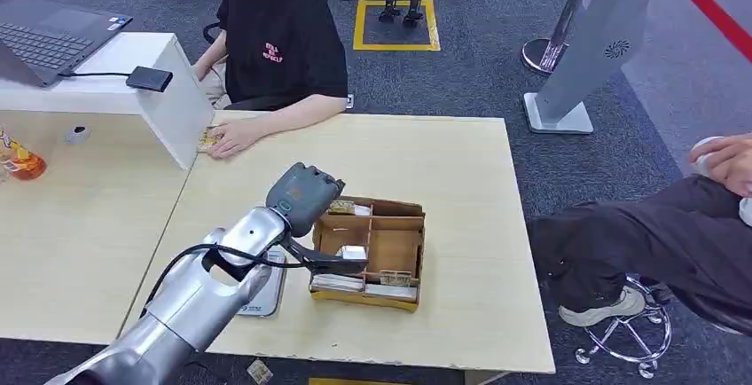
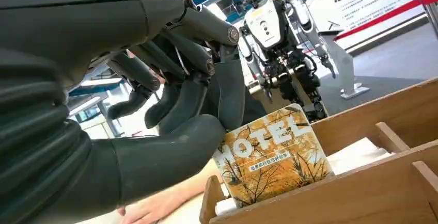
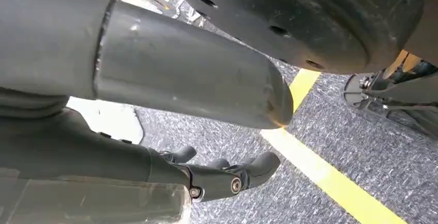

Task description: Pass the card to the sensor for recognition and then transmit it.

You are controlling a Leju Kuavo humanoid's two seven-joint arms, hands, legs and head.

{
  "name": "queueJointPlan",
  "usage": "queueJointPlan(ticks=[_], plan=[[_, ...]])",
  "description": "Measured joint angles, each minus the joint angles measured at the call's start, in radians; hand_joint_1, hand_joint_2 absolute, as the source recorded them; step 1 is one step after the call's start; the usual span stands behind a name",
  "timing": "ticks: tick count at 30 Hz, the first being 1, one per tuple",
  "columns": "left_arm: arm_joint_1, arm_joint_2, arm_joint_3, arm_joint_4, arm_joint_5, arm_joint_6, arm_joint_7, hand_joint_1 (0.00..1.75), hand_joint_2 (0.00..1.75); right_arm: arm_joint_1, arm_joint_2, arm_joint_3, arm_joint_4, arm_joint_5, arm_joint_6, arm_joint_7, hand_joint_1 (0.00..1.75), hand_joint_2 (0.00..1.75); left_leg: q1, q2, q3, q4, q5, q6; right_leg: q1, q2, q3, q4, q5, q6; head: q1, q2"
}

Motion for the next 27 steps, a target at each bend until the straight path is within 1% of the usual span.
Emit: queueJointPlan(ticks=[2,5,7,8,9,10,11,12,13,14,15,17,21,23,24,26,27], plan=[[-0.001,0.002,-0.001,0.0,0.001,0.0,0.0,1.55,1.75,0.0,0.0,0.0,0.0,0.0,0.0,0.0,0.0,0.0,0.0,0.0,0.0,0.0,0.0,0.0,0.0,0.0,0.0,0.0,0.0,0.0,0.0,0.0],[-0.001,0.004,-0.001,0.0,0.001,-0.002,0.0,1.52,1.75,0.0,0.0,0.0,0.0,0.0,0.0,0.0,0.0,0.0,0.0,0.0,0.0,0.0,0.0,0.0,0.0,0.0,0.0,0.0,0.0,0.0,0.0,0.0],[-0.001,0.005,-0.001,0.0,0.001,-0.002,0.0,1.41,1.75,0.0,0.0,0.0,0.0,0.0,0.0,0.0,0.0,0.0,0.0,0.0,0.0,0.0,0.0,0.0,0.0,0.0,0.0,0.0,0.0,0.0,0.0,0.0],[-0.001,0.006,-0.002,0.0,0.001,-0.002,0.0,1.45,1.75,0.0,0.0,0.0,0.0,0.0,0.0,0.0,0.0,0.0,0.0,0.0,0.0,0.0,0.0,0.0,0.0,0.0,0.0,0.0,0.0,0.0,0.0,0.0],[-0.002,0.006,-0.002,0.0,0.001,-0.002,0.0,1.24,1.75,0.0,0.0,0.0,0.0,0.0,0.0,0.0,0.0,0.0,0.0,0.0,0.0,0.0,0.0,0.0,0.0,0.0,0.0,0.0,0.0,0.0,0.0,0.0],[-0.002,0.006,-0.002,0.0,0.001,-0.002,0.0,1.06,1.75,0.0,0.0,0.0,0.0,0.0,0.0,0.0,0.0,0.0,0.0,0.0,0.0,0.0,0.0,0.0,0.0,0.0,0.0,0.0,0.0,0.0,0.0,0.0],[-0.002,0.006,-0.002,0.0,0.002,-0.002,0.0,0.51,1.75,0.0,0.0,0.0,0.0,-0.001,0.0,0.0,0.0,0.0,0.0,0.0,0.0,0.0,0.0,0.0,0.0,0.0,0.0,0.0,0.0,0.0,0.0,0.0],[-0.002,0.006,-0.002,0.0,0.003,-0.002,0.0,0.28,1.75,0.0,0.0,0.0,0.0,-0.003,0.0,0.0,0.0,0.0,0.0,0.0,0.0,0.0,0.0,0.0,0.0,0.0,0.0,0.0,0.0,0.0,0.0,0.0],[-0.003,0.006,-0.002,0.0,0.004,0.0,0.002,0.28,1.75,0.0,0.0,0.0,0.0,-0.003,0.0,0.0,0.0,0.0,0.0,0.0,0.0,0.0,0.0,0.0,0.0,0.0,0.0,0.0,0.0,0.0,0.0,0.0],[-0.003,0.006,-0.002,0.0,0.006,0.003,0.009,0.16,1.75,0.0,0.0,0.0,0.0,-0.004,0.0,0.001,0.0,0.0,0.0,0.0,0.0,0.0,0.0,0.0,0.0,0.0,0.0,0.0,0.0,0.0,0.0,0.0],[-0.003,0.006,-0.002,0.0,0.007,0.007,0.015,0.12,1.75,0.0,0.0,0.0,0.0,-0.006,0.0,0.002,0.0,0.0,0.0,0.0,0.0,0.0,0.0,0.0,0.0,0.0,0.0,0.0,0.0,0.0,0.0,0.0],[-0.003,0.006,-0.002,0.0,0.004,0.014,0.029,0.1,1.75,0.0,0.0,0.0,0.0,-0.008,-0.001,0.002,0.0,0.0,0.0,0.0,0.0,0.0,0.0,0.0,0.0,0.0,0.0,0.0,0.0,0.0,0.0,0.0],[-0.003,0.006,-0.002,-0.021,-0.021,0.04,0.061,0.21,1.75,0.0,0.0,0.0,0.0,-0.013,-0.002,0.002,0.0,0.0,0.0,0.0,0.0,0.0,0.0,0.0,0.0,0.0,0.0,0.0,0.0,0.0,0.0,0.0],[-0.003,0.006,-0.002,-0.049,-0.04,0.049,0.074,0.21,1.75,0.0,0.0,-0.001,0.0,-0.015,-0.002,0.003,0.0,0.0,0.0,0.0,0.0,0.0,0.0,0.0,0.0,0.0,0.0,0.0,0.0,0.0,0.0,0.0],[-0.003,0.006,-0.002,-0.065,-0.046,0.049,0.077,0.17,1.75,0.0,0.0,-0.002,0.0,-0.015,-0.002,0.005,0.0,0.0,0.0,0.0,0.0,0.0,0.0,0.0,0.0,0.0,0.0,0.0,0.0,0.0,0.0,0.0],[-0.002,0.006,-0.002,-0.103,-0.058,0.048,0.083,0.16,1.75,0.0,0.0,-0.003,0.0,-0.018,-0.003,0.006,0.0,0.0,0.0,0.0,0.0,0.0,0.0,0.0,0.0,0.0,0.0,0.0,0.0,0.0,0.0,0.0],[-0.002,0.006,-0.002,-0.123,-0.064,0.046,0.083,0.17,1.75,0.0,0.0,-0.003,0.0,-0.018,-0.003,0.006,0.0,0.0,0.0,0.0,0.0,0.0,0.0,0.0,0.0,0.0,0.0,0.0,0.0,0.0,0.0,0.0]])
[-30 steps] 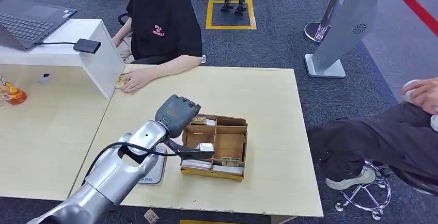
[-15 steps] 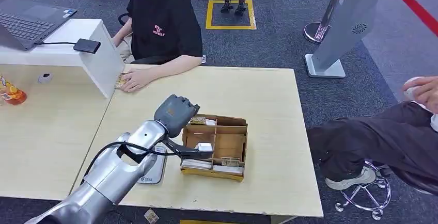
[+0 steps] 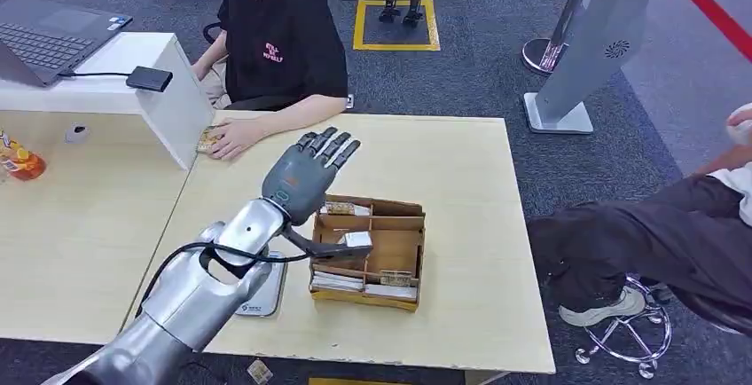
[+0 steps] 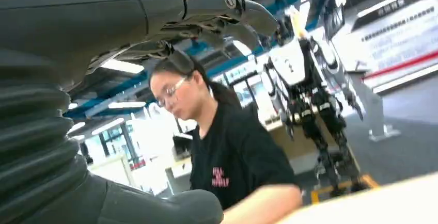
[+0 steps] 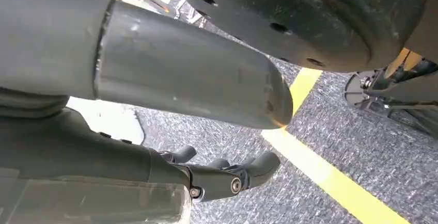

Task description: Pass the card to the sensor for recognition and then transmit it.

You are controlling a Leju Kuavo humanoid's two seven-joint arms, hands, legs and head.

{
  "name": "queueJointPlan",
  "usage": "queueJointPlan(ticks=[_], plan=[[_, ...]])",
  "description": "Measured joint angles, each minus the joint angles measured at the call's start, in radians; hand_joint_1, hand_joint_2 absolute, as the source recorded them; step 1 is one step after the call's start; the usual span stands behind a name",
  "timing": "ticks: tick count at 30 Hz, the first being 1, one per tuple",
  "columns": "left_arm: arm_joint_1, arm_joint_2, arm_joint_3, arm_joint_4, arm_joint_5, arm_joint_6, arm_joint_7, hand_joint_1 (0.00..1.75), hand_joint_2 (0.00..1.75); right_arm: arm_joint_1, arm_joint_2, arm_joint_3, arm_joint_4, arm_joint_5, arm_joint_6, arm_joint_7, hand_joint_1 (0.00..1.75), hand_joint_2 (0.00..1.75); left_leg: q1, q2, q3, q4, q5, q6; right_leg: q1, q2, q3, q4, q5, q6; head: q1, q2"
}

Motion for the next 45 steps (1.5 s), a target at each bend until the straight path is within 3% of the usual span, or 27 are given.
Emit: queueJointPlan(ticks=[9,13,21,45], plan=[[0.0,0.0,0.0,-0.083,-0.005,-0.033,-0.029,0.19,1.75,0.0,0.0,-0.001,0.0,-0.002,0.001,0.001,0.0,0.0,0.0,0.0,0.0,0.0,0.0,0.0,0.0,0.0,0.0,0.0,0.0,0.0,0.0,0.0],[0.0,0.002,0.0,-0.083,0.03,-0.047,-0.052,0.3,1.75,0.0,0.0,-0.001,0.0,-0.002,0.002,0.001,0.0,0.0,0.0,0.0,0.0,0.0,0.0,0.0,0.0,0.0,0.0,0.0,0.0,0.0,0.0,0.0],[-0.01,0.015,-0.006,-0.082,0.144,-0.128,-0.106,0.31,1.75,0.0,0.0,-0.007,-0.001,0.001,0.003,-0.005,0.0,0.0,0.0,0.0,0.0,0.0,0.0,0.0,0.0,0.0,0.0,0.0,0.0,0.0,0.0,0.0],[-0.085,0.042,-0.103,0.01,0.272,-0.2,-0.092,0.33,1.75,0.0,0.0,-0.011,-0.003,0.008,0.005,-0.011,0.0,0.0,0.0,0.0,0.0,0.0,0.0,0.0,0.0,0.0,0.0,0.0,0.0,0.0,0.0,0.0]])
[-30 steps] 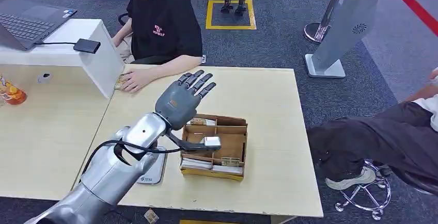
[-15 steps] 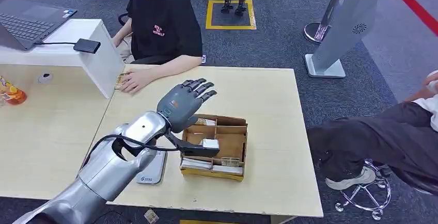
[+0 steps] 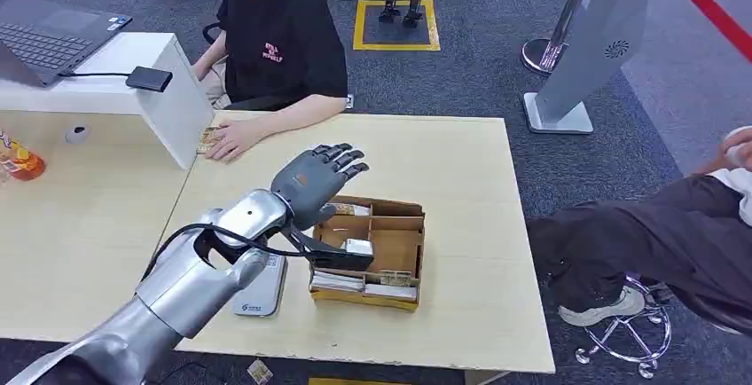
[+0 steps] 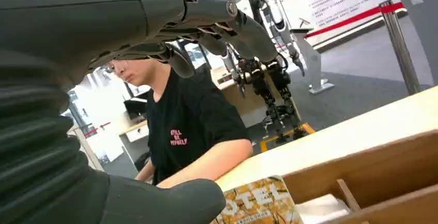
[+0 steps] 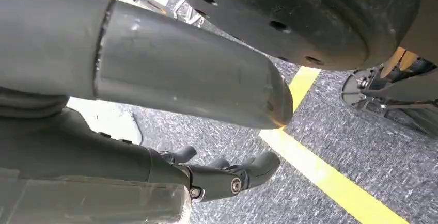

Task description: Pass the card to the sensor for recognition and then transmit it.

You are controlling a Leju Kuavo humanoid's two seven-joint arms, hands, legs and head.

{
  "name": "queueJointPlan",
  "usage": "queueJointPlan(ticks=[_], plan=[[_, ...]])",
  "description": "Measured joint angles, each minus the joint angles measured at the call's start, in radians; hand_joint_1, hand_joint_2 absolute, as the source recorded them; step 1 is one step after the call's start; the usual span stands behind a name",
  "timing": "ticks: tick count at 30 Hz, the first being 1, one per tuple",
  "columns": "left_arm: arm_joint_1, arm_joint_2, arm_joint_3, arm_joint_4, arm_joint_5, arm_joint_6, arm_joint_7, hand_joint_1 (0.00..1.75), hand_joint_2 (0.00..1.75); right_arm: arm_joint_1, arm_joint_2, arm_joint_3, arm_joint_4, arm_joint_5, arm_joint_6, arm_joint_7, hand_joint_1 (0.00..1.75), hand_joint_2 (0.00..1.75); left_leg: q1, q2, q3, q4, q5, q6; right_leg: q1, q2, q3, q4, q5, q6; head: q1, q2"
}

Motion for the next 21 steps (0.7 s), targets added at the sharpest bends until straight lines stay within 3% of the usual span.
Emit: queueJointPlan(ticks=[21], plan=[[-0.044,0.011,-0.037,0.082,0.114,-0.072,-0.044,0.4,1.75,0.0,-0.007,0.0,0.0,0.007,0.003,-0.005,0.0,0.0,0.0,0.0,0.0,0.0,0.0,0.0,0.0,0.0,0.0,0.0,0.0,0.0,0.0,0.0]])
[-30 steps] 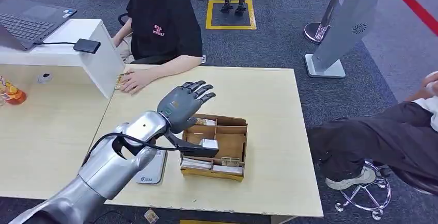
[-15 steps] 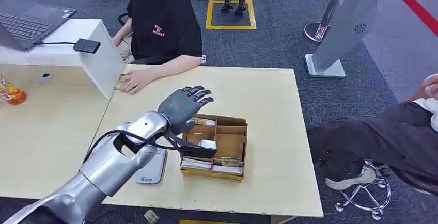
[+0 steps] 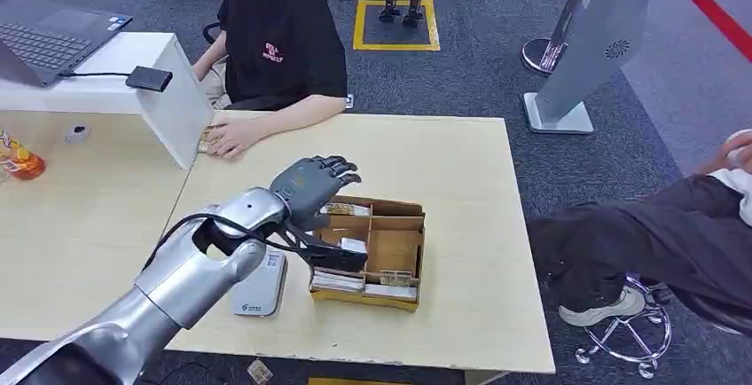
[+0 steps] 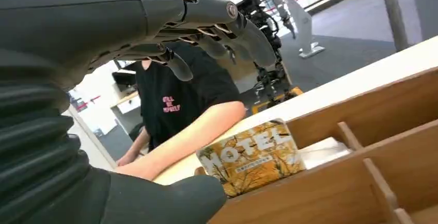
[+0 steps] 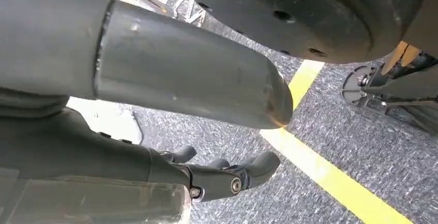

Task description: Pass the card to the sensor for recognition and then transmit it.

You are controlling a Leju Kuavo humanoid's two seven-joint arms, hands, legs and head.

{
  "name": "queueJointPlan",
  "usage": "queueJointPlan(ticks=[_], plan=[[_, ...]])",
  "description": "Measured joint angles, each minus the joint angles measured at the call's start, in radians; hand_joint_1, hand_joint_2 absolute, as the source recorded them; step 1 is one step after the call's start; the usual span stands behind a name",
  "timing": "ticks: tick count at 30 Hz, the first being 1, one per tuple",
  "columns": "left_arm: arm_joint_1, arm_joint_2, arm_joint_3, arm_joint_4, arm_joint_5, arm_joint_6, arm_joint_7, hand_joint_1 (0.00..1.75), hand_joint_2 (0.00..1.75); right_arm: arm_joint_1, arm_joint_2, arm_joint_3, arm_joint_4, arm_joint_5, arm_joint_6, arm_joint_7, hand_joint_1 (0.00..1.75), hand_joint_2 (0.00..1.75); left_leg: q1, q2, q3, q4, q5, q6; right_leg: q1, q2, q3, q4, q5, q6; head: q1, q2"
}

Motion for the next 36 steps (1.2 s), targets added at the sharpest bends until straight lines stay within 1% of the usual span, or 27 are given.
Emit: queueJointPlan(ticks=[3,5,14,16,17,25,27,28,29,36], plan=[[-0.003,0.005,-0.007,0.002,0.005,0.009,0.011,0.44,1.75,0.0,0.0,0.0,0.0,0.0,0.0,0.0,0.0,0.0,0.0,0.0,0.0,0.0,0.0,0.0,0.0,0.0,0.0,0.0,0.0,0.0,0.0,0.0],[-0.003,0.007,-0.01,0.002,0.005,0.018,0.019,0.51,1.75,0.0,0.0,0.0,0.0,-0.001,0.0,0.0,0.0,0.0,0.0,0.0,0.0,0.0,0.0,0.0,0.0,0.0,0.0,0.0,0.0,0.0,0.0,0.0],[-0.003,0.014,-0.021,0.006,0.009,0.027,0.03,0.51,1.75,0.0,0.0,0.0,0.0,-0.002,-0.001,0.0,0.0,0.0,0.0,0.0,0.0,0.0,0.0,0.0,0.0,0.0,0.0,0.0,0.0,0.0,0.0,0.0],[-0.004,0.016,-0.021,0.006,0.011,0.026,0.03,0.51,1.75,0.0,0.0,0.0,0.0,-0.002,-0.001,0.0,0.0,0.0,0.0,0.0,0.0,0.0,0.0,0.0,0.0,0.0,0.0,0.0,0.0,0.0,0.0,0.0],[-0.004,0.016,-0.021,0.006,0.014,0.022,0.029,0.47,1.75,0.0,0.0,0.0,0.0,-0.002,-0.001,0.0,0.0,0.0,0.0,0.0,0.0,0.0,0.0,0.0,0.0,0.0,0.0,0.0,0.0,0.0,0.0,0.0],[-0.007,0.017,-0.023,0.006,0.021,0.013,0.023,0.49,1.75,0.0,0.0,0.0,0.0,-0.002,-0.001,0.0,0.0,0.0,0.0,0.0,0.0,0.0,0.0,0.0,0.0,0.0,0.0,0.0,0.0,0.0,0.0,0.0],[-0.029,0.029,-0.035,0.014,0.078,-0.036,-0.007,0.51,1.75,0.0,-0.004,0.0,0.0,0.0,0.001,-0.003,0.0,0.0,0.0,0.0,0.0,0.0,0.0,0.0,0.0,0.0,0.0,0.0,0.0,0.0,0.0,0.0],[-0.035,0.033,-0.039,0.015,0.088,-0.04,-0.01,0.54,1.75,0.0,-0.005,0.0,0.0,0.0,0.001,-0.003,0.0,0.0,0.0,0.0,0.0,0.0,0.0,0.0,0.0,0.0,0.0,0.0,0.0,0.0,0.0,0.0],[-0.037,0.036,-0.04,0.015,0.095,-0.042,-0.01,0.52,1.75,0.0,-0.006,0.0,0.0,0.0,0.001,-0.003,0.0,0.0,0.0,0.0,0.0,0.0,0.0,0.0,0.0,0.0,0.0,0.0,0.0,0.0,0.0,0.0],[-0.052,0.051,-0.057,0.015,0.147,-0.072,-0.022,0.58,1.75,0.0,-0.008,0.0,0.001,0.002,0.002,-0.007,0.0,0.0,0.0,0.0,0.0,0.0,0.0,0.0,0.0,0.0,0.0,0.0,0.0,0.0,0.0,0.0]])
